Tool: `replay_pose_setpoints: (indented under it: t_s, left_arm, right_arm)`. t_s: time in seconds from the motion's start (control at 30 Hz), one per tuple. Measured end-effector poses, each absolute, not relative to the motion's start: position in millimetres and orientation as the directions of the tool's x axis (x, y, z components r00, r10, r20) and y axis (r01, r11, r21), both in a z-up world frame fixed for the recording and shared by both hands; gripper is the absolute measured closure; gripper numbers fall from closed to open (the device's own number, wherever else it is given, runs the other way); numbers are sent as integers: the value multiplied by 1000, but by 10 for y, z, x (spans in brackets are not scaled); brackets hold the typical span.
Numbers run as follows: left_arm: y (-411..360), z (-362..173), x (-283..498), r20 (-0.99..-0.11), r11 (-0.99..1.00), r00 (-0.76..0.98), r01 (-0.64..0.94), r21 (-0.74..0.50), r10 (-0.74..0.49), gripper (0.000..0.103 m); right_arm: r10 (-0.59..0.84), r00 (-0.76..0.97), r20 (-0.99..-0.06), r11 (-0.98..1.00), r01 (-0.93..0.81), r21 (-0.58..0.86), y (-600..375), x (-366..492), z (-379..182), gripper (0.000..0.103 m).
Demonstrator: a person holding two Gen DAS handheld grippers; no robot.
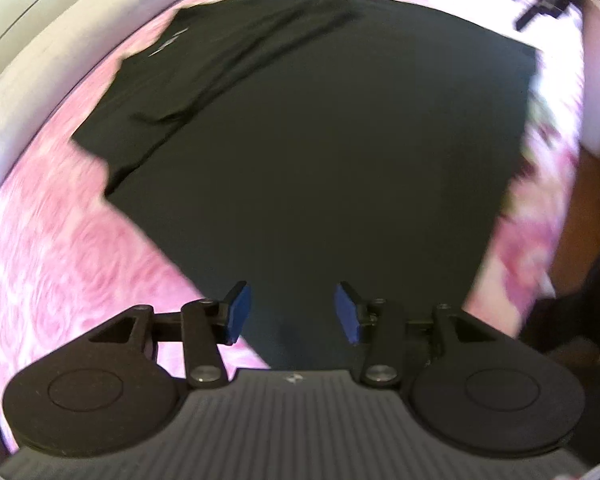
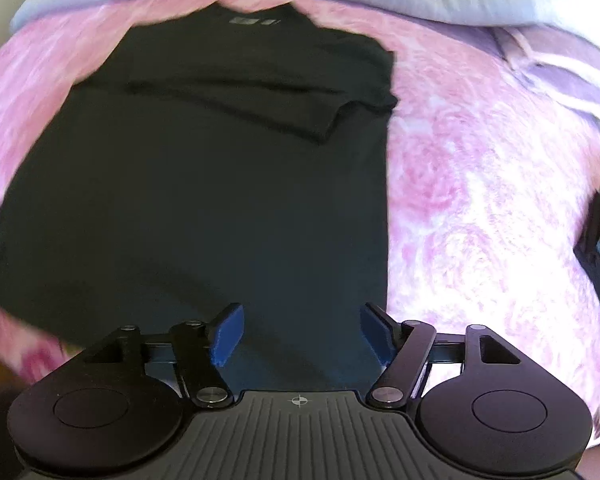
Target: Fold clothes
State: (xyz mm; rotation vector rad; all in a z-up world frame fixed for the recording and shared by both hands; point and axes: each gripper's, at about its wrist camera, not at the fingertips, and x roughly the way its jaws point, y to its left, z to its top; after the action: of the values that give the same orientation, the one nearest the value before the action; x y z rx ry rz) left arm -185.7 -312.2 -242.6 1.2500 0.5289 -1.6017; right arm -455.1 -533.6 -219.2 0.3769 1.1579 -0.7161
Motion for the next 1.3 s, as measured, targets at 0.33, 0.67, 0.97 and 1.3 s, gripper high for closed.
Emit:
replay_pose_setpoints:
  t_s: [0.33,0.67,0.97,1.3]
  left_arm:
    - [-2507,-2994,-2587,-893,-595,139,700,395,-428,53]
    - [-2174,-3199,-2530,-779,-564,172,599,569,-603,42]
    - [-1946,-3245,-2362,-715,-532,79,613,585,-695,50]
    - [-1764,-3317,-2329,-644,-518,12,582,627,-765,50]
  right_arm:
    - [-245,353,-903,959,223,-173,-4654,-4810,-2701,33]
    - [-444,453,-773,867,1,-498,-4287,-5041,-3269,25]
    - [-592,541,-597,723,31,-690,-3825,-4993,-3489,25]
    - [-691,526,-495,617,72,-784,-3966,-5067,-3706,25]
